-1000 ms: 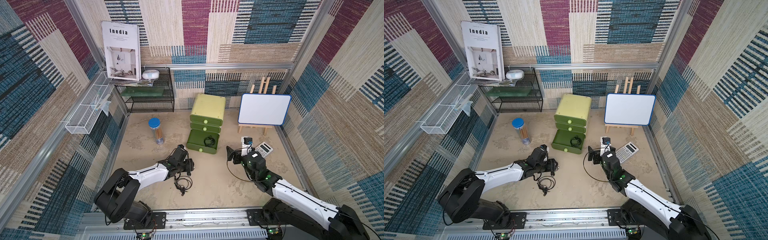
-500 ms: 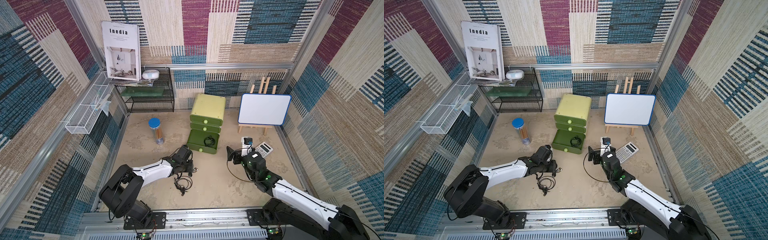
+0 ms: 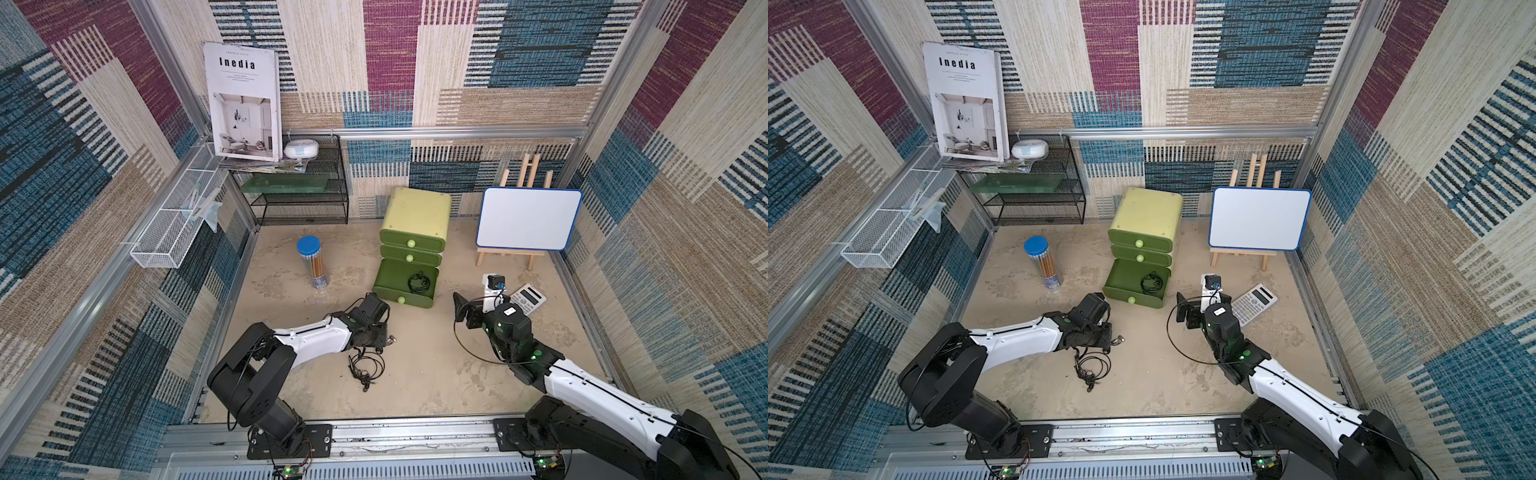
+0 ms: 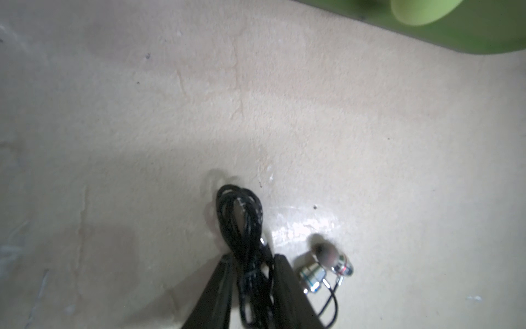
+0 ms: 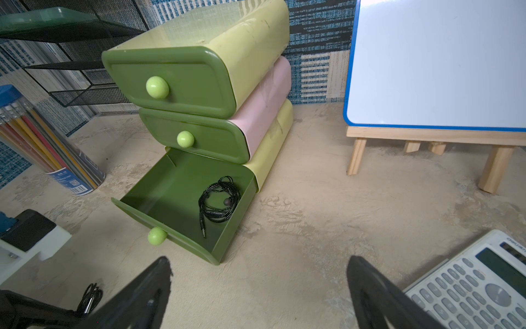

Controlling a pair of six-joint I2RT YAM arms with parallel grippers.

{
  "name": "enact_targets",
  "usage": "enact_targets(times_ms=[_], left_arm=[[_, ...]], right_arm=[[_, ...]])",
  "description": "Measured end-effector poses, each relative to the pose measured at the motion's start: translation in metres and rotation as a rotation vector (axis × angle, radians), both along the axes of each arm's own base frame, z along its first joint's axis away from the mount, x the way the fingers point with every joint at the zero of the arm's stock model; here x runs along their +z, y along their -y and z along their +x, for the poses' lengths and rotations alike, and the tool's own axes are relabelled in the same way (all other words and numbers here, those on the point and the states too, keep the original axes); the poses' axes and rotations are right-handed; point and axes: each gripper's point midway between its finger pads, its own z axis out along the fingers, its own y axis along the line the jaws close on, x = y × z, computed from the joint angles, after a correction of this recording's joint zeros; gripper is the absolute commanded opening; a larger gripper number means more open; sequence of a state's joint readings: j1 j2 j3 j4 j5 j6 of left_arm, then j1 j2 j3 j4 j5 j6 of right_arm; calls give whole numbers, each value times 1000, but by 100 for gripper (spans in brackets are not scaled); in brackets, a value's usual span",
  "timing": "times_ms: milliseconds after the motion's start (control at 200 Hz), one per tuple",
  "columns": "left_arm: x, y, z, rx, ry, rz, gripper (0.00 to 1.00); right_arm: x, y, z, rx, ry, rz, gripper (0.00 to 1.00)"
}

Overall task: Place the wired earphones into the drawer by color
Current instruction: Pick up the wired earphones from the center of the board, then place the wired earphones in the drawer.

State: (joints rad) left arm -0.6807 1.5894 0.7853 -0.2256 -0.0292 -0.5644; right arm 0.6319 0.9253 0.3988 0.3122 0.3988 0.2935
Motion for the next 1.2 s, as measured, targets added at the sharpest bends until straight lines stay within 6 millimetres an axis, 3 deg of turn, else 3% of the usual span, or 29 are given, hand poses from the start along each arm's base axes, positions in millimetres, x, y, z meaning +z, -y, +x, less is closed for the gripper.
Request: enact_targets(times_ms=[315, 616, 901, 1202], left_arm=[[2, 6, 1, -14, 6, -6, 5], [16, 6, 1, -23, 34, -18, 1], [61, 12, 13, -19, 139, -77, 0], [128, 28, 43, -41, 295, -126, 0]], right_arm=[[-1, 0, 0, -1, -2, -2, 99], [-1, 1, 0, -1, -2, -2, 99], [2, 1, -1, -1, 6, 4, 99], [5, 2, -3, -1, 18, 12, 100]])
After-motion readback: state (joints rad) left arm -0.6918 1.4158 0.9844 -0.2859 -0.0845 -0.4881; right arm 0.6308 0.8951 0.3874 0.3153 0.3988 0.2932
